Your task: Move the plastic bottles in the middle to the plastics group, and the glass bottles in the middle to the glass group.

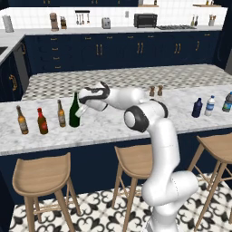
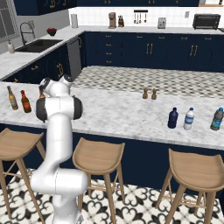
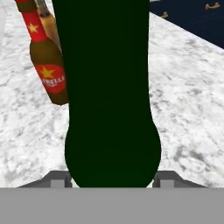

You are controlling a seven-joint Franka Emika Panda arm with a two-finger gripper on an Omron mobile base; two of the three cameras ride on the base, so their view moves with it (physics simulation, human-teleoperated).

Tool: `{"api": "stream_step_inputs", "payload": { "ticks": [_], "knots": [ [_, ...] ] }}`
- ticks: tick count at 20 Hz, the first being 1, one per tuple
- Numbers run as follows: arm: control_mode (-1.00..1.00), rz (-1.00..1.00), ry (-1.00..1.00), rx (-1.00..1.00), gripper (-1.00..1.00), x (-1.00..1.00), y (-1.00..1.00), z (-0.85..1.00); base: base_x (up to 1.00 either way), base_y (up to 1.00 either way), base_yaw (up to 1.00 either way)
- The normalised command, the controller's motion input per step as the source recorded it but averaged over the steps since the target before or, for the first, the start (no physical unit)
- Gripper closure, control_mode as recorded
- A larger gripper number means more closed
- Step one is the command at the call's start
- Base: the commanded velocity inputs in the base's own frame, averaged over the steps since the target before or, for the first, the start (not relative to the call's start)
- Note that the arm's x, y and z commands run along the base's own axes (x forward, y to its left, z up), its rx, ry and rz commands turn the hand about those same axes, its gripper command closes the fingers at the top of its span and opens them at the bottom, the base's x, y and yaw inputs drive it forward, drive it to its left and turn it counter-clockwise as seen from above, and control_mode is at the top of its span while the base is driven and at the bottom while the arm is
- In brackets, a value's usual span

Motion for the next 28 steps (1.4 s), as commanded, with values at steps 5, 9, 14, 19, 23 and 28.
{"api": "stream_step_inputs", "payload": {
  "ticks": [5, 9, 14, 19, 23, 28],
  "knots": [
    [-1.0, 0.03, -0.05, 0.0, 1.0, 0.0, 0.07, -0.11, 0.0, 0.0, 0.0],
    [-1.0, 0.01, -0.03, -0.01, 1.0, 0.0, 0.0, 0.06, 0.0, 0.0, 0.0],
    [-1.0, 0.0, 0.0, -0.02, 1.0, 0.04, 0.0, 0.14, 0.0, 0.0, 0.0],
    [-1.0, 0.0, 0.0, -0.08, 1.0, 0.02, 0.0, 0.04, 0.0, 0.0, 0.0],
    [-1.0, 0.0, 0.0, -0.03, 1.0, 0.0, 0.0, 0.0, 0.0, 0.0, 0.0],
    [-1.0, 0.05, 0.02, 0.0, 1.0, 0.01, 0.0, -0.15, 0.0, 0.0, 0.0]
  ]
}}
